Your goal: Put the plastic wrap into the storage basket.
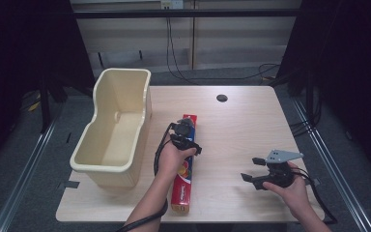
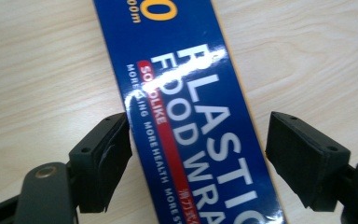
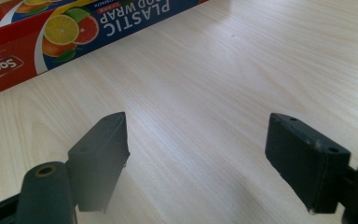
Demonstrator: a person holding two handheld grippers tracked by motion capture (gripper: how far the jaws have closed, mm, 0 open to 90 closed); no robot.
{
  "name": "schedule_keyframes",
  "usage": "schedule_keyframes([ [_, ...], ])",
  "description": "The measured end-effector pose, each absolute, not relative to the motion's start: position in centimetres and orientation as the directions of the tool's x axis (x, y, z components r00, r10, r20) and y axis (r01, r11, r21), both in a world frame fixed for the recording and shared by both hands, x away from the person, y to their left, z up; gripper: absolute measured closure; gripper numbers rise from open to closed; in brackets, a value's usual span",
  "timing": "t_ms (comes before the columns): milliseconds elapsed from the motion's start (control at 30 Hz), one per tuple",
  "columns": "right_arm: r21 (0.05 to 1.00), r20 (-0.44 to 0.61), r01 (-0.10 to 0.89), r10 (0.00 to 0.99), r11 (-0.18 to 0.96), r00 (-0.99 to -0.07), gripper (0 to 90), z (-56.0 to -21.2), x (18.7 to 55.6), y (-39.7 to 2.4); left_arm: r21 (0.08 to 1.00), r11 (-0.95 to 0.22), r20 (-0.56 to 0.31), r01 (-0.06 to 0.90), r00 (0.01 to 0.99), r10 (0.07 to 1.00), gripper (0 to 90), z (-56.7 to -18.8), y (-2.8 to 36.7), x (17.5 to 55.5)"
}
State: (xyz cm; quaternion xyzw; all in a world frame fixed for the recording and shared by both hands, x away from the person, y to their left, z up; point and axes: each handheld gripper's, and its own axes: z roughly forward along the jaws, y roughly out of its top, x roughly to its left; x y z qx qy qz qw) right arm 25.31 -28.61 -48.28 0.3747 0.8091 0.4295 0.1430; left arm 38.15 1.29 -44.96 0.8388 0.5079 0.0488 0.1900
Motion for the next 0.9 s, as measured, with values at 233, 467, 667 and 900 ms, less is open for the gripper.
schedule_keyframes([
  [233,0.802,0.096,0.487,0.730,0.345,-0.676,22.3,-48.16,25.28,-28.76,0.373,-0.415,-0.121,0.830,0.487,0.865,23.1,-45.42,1.40,38.18],
  [467,0.803,0.098,0.490,0.736,0.339,-0.670,22.4,-48.20,25.31,-28.81,0.328,-0.399,-0.134,0.856,0.460,0.878,25.6,-45.60,1.31,38.13],
  [667,0.807,0.101,0.487,0.733,0.335,-0.672,21.8,-48.12,25.26,-28.83,0.308,-0.371,-0.134,0.876,0.426,0.895,29.5,-45.58,1.08,38.11],
  [900,0.806,0.105,0.493,0.741,0.327,-0.663,10.6,-48.05,25.39,-28.92,0.253,-0.396,-0.110,0.883,0.433,0.895,36.7,-44.89,1.05,38.31],
])
